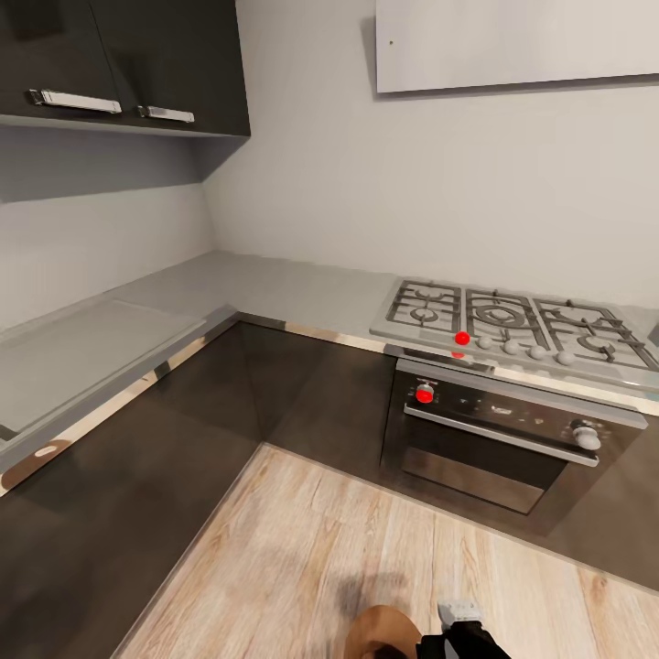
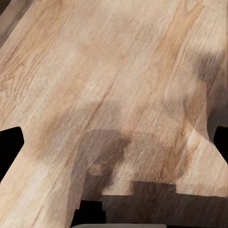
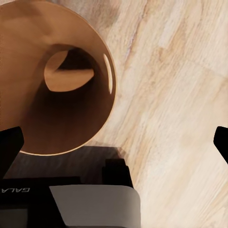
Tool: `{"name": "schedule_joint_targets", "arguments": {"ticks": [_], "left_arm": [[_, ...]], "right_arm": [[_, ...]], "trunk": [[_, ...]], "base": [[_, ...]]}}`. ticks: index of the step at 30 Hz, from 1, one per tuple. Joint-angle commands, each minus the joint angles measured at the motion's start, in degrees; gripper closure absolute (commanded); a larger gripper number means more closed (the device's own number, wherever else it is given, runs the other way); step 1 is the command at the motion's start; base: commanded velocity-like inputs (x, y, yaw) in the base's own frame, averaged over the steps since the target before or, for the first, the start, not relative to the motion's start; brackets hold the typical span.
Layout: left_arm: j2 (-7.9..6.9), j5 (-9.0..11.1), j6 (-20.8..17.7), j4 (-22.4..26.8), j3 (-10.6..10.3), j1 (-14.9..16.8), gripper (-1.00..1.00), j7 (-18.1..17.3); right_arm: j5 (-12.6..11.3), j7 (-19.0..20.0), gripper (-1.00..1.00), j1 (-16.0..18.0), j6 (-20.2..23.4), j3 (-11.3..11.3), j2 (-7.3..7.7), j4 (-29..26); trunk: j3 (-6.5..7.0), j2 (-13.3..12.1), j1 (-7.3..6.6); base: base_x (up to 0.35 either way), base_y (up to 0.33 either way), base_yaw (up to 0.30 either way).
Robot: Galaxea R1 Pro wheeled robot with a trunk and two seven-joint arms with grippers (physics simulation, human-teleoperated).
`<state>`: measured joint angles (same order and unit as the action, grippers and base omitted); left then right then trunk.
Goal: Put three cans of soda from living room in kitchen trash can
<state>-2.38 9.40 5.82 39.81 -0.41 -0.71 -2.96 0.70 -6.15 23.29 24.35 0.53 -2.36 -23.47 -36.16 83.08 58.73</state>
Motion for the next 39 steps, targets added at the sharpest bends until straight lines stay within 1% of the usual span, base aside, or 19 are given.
{"name": "schedule_joint_targets", "arguments": {"ticks": [1,4,7,10,11,12,13,17,18,20,22,23,26,27,28,31,32,36,39], "left_arm": [[0.00,0.0,-0.3,1.0,0.0,0.0,-1.00,0.0],[-0.03,0.0,-2.5,4.1,0.0,-0.1,-1.00,0.0],[-0.06,0.2,-7.9,8.9,0.1,-0.2,-1.00,0.0],[-0.07,0.3,-16.7,16.3,0.2,-0.4,-1.00,0.0],[-0.04,0.2,-22.0,21.1,0.2,-0.7,-1.00,0.0],[-0.04,0.2,-24.4,23.5,0.2,-0.8,-1.00,0.0],[-0.02,0.1,-29.2,28.2,0.2,-0.9,-1.00,0.0],[-0.01,0.0,-39.6,36.6,0.4,-1.0,-1.00,0.1],[0.01,0.0,-45.7,39.3,0.4,-1.0,-1.00,0.1],[0.04,0.0,-51.7,41.3,0.4,-0.8,-1.00,0.1],[0.06,0.0,-56.6,42.7,0.5,-0.3,-1.00,0.1],[0.07,0.0,-60.1,43.7,0.5,0.7,-1.00,0.1],[0.08,0.0,-63.7,44.6,0.5,2.3,-1.00,0.2],[0.08,0.0,-65.2,44.9,0.4,3.4,-1.00,0.3],[0.07,0.0,-65.7,45.0,0.4,4.0,-1.00,0.4],[-0.02,0.0,-65.8,45.5,0.3,5.8,-1.00,0.5],[-0.13,0.0,-65.8,46.1,0.2,6.9,-1.00,0.5],[-0.29,-0.1,-65.8,46.7,0.0,8.9,-1.00,0.6],[-0.10,-0.2,-65.8,46.9,-0.1,10.2,-1.00,0.8]], "right_arm": [[0.0,0.0,-1.00,0.0,0.0,0.0,-0.03,0.0],[0.0,0.0,-1.00,0.0,0.0,0.1,-0.11,0.1],[0.0,0.0,-1.00,0.0,0.0,0.1,-0.10,0.1],[0.0,0.0,-1.00,0.0,0.0,0.2,-0.10,0.1],[0.0,0.0,-1.00,0.0,0.0,0.2,-0.10,0.1],[0.0,0.0,-1.00,0.0,0.0,0.2,-0.12,0.1],[0.0,0.0,-1.00,0.0,0.0,0.2,-0.13,0.1],[0.0,0.0,-1.00,0.0,0.0,0.2,-0.13,0.1],[0.0,0.0,-1.00,0.0,-0.1,0.2,-0.12,0.1],[0.0,0.0,-1.00,0.0,-0.1,0.3,-0.11,0.1],[0.0,0.0,-1.00,0.0,-0.1,0.3,-0.11,0.1],[0.0,0.0,-1.00,0.0,-0.1,0.3,-0.12,0.1],[-0.1,0.0,-1.00,0.0,-0.1,0.3,-0.11,0.1],[-0.1,0.0,-1.00,0.0,-0.1,0.3,-0.14,0.1],[-0.1,0.0,-1.00,0.0,-0.1,0.3,-0.15,0.1],[-0.1,0.0,-1.00,0.0,-0.1,0.3,-0.16,0.1],[-0.1,0.0,-1.00,0.0,-0.1,0.3,-0.17,0.1],[-0.1,0.0,-1.00,0.0,-0.1,0.4,-0.18,0.1],[-0.1,0.0,-1.00,0.0,-0.1,0.5,-0.15,0.1]], "trunk": [[0.00,0.0,0.00],[0.00,0.0,0.00],[0.00,0.0,0.00],[0.00,0.0,0.00],[0.00,0.0,0.00],[0.00,0.0,0.00],[0.00,0.0,0.00],[0.00,0.0,0.00],[0.00,0.0,0.00],[0.00,0.0,0.00],[0.00,0.0,0.00],[0.00,0.0,0.00],[0.00,0.0,0.00],[0.00,0.0,0.00],[0.00,0.0,0.00],[0.00,0.0,0.00],[0.00,0.0,0.00],[0.00,0.0,0.00],[0.00,0.0,0.00]], "base": [[0.000,0.000,0.000],[0.000,0.000,0.000],[0.000,0.000,0.000],[0.000,0.000,0.000],[0.000,0.000,0.000],[0.000,0.000,0.000],[0.000,0.000,0.000],[0.000,0.000,0.000],[0.000,0.000,0.000],[0.000,0.000,0.000],[0.000,0.000,0.000],[0.000,0.000,0.000],[0.000,0.000,0.000],[0.000,0.000,0.000],[0.000,0.000,0.000],[0.000,0.000,0.000],[0.000,0.000,0.000],[0.000,0.000,0.000],[0.000,0.000,0.000]]}}
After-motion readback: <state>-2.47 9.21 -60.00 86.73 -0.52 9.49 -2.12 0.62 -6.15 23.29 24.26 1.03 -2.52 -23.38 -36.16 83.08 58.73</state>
